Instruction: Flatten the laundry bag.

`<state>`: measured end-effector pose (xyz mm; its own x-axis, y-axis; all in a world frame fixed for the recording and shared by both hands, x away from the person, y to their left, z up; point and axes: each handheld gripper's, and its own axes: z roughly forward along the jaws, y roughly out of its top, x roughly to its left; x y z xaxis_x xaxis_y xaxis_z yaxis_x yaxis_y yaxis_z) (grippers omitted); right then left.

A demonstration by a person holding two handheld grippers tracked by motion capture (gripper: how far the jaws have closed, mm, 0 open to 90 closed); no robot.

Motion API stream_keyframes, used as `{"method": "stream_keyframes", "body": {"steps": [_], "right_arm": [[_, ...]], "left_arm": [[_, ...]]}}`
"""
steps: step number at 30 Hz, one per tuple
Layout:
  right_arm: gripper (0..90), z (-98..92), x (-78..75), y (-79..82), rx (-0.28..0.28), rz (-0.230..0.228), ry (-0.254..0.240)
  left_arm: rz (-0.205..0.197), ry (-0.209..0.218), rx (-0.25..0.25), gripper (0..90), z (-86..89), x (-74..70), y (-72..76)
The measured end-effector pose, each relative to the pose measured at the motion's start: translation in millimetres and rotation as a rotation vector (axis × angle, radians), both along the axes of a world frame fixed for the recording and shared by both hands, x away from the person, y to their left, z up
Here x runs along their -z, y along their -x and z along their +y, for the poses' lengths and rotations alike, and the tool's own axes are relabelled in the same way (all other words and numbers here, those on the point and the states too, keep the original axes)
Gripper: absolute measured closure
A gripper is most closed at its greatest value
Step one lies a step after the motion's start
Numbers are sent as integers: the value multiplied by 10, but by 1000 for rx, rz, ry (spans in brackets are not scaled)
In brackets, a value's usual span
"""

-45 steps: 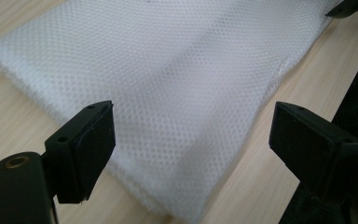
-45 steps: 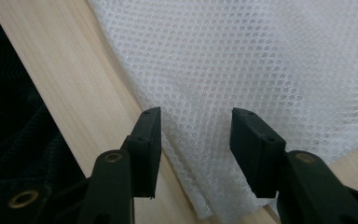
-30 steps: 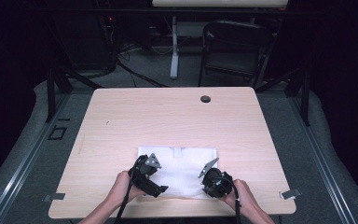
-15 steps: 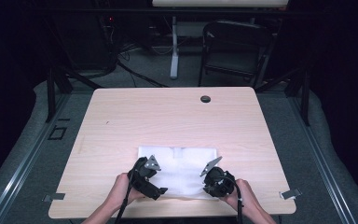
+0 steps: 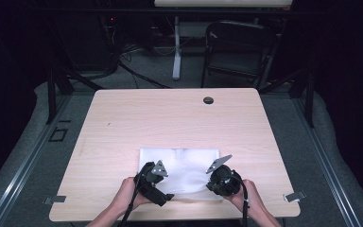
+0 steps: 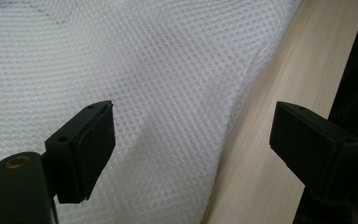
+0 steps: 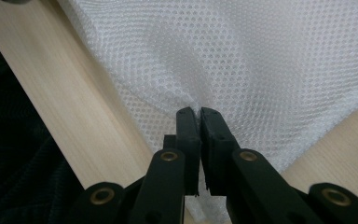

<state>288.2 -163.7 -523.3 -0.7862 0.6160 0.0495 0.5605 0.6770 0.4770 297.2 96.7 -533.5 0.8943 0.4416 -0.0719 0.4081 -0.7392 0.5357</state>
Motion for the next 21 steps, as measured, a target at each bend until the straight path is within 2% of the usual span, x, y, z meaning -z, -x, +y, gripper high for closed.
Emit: {"method": "stream_keyframes", "body": {"steps": [5, 10, 12, 13, 14, 16, 17, 21], "right_arm": [[869, -25, -19, -51, 19, -6, -35], [869, -39, -74, -42, 30, -19, -43], [869, -42, -76, -51, 34, -15, -57], [869, -46, -82, -58, 31, -10, -46], [869, -44, -77, -59, 31, -9, -49], [869, -35, -71, -62, 32, -13, -46], [869, -25, -62, -64, 29, -14, -50], [862, 18, -20, -87, 27, -1, -36]], "left_arm": [[5, -16, -17, 156, -75, 43, -23], [-35, -37, -1, 163, -209, 33, 23], [-55, -55, -2, 186, -254, 48, 26], [-59, -62, -4, 211, -272, 59, 25], [-59, -66, 5, 251, -285, 68, 21], [-61, -53, 22, 402, -302, 82, 19], [-52, -51, 36, 445, -315, 93, 11], [-42, -74, 73, 721, -366, 142, -9]]}}
